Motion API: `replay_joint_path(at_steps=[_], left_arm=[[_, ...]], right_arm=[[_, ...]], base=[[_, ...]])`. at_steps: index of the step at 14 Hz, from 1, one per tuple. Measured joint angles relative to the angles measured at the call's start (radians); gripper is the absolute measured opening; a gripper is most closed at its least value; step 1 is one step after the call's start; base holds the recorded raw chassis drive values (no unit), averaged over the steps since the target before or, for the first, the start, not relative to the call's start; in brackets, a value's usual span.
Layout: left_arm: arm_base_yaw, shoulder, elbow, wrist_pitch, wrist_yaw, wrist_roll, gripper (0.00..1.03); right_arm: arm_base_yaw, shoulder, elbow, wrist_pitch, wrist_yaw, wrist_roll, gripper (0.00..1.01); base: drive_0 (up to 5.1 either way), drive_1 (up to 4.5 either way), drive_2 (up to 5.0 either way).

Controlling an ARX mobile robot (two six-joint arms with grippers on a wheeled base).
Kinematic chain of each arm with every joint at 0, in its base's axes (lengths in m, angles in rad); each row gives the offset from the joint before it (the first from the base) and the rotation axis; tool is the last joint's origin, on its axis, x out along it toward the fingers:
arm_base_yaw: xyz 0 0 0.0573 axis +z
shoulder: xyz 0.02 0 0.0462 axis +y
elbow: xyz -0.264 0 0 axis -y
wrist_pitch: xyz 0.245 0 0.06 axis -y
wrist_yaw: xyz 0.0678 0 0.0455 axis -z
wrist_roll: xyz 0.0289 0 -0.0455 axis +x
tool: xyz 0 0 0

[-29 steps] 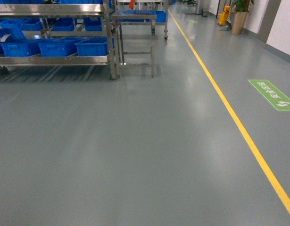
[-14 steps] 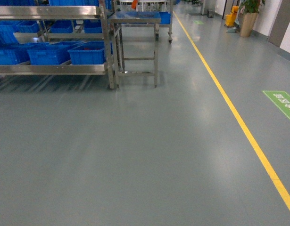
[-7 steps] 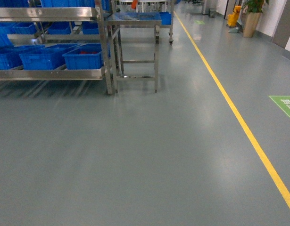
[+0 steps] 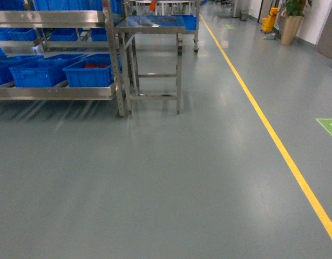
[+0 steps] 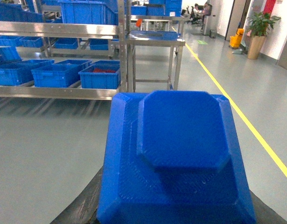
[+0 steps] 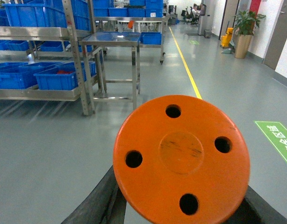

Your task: Sort blue parts and orange caps into right shelf containers

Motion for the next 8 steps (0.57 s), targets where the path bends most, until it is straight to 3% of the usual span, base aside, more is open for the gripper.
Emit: replay_joint_path(at_steps=[8], left_arm=[[0.0,0.0,0.0,0.003,0.0,0.0,0.42]], right_arm=[[0.0,0.0,0.0,0.0,0.0,0.0,0.43]], base=[[-0.1,4.27,-4.4]])
